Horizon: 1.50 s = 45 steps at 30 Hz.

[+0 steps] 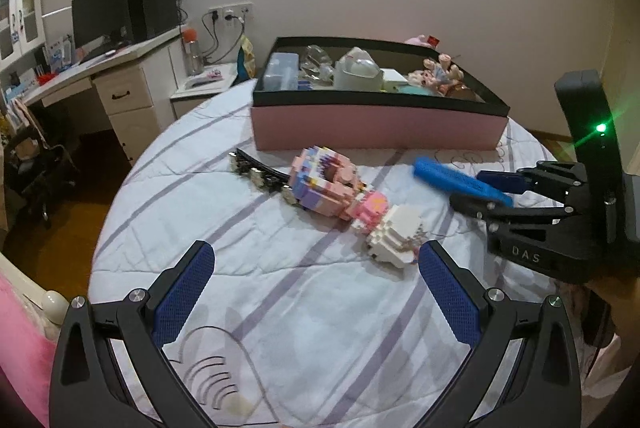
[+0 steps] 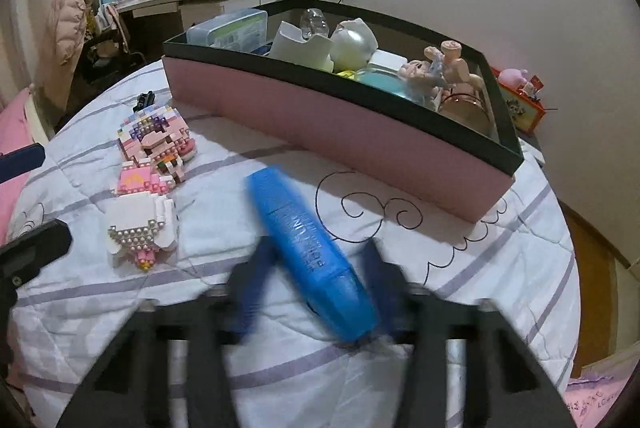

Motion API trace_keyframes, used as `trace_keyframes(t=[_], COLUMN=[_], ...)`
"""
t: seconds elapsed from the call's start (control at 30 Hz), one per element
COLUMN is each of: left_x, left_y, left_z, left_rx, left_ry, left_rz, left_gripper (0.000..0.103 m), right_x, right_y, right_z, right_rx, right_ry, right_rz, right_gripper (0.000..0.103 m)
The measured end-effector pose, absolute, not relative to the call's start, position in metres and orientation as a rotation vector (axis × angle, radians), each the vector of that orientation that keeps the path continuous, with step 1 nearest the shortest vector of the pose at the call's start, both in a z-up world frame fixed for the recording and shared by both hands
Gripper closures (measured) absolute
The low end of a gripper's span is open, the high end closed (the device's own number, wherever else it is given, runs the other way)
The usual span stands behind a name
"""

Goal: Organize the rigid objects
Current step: 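Grasp the blue highlighter with the right tool while the left tool grasps the pink-white block figure, then lift the blue highlighter with the right tool while the left tool carries the block figure to the tray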

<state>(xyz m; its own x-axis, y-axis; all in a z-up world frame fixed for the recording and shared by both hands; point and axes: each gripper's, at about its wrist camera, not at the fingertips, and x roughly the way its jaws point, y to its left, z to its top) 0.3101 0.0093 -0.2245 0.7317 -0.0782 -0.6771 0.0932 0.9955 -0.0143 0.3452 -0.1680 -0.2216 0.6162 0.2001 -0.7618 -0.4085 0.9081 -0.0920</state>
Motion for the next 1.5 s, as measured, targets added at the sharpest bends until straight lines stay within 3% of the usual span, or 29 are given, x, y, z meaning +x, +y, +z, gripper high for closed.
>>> trace_keyframes(t=[0.7,0.77,0.83,0.9,1.33,1.5], left_x=[0.365,0.366,0.365,0.364,0.31,0.297], left_y=[-0.028,-0.024,-0.021,-0.018,0.028,0.032], left_z=[-0.252,-0.252,-0.25,-0.25,-0.244,-0.244], left_rx=[-0.03,-0.051,-0.028,0.022,-0.056,-0.052], left_ry=[0.909,0.908,0.897,0.899,0.874,0.859], left_rz=[0.003,-0.003,0.007,0.018,-0.19,-0.206], left_gripper=[0.0,0.008,0.036,0.049,0.048,0.038], right_x=[0.325,0.325,0.323,0.322,0.286,0.272], right_y=[-0.222,-0.221,-0.221,-0.219,-0.183,-0.166], right_z=[-0.219,-0.219,-0.22,-0.221,-0.221,-0.22], right_rx=[-0.045,-0.043,-0.046,-0.05,-0.06,-0.078], right_ry=[0.846,0.848,0.847,0.85,0.864,0.86], right_rz=[0.232,0.233,0.231,0.231,0.28,0.286], right_gripper=[0.076,0.076,0.076,0.076,0.076,0.075])
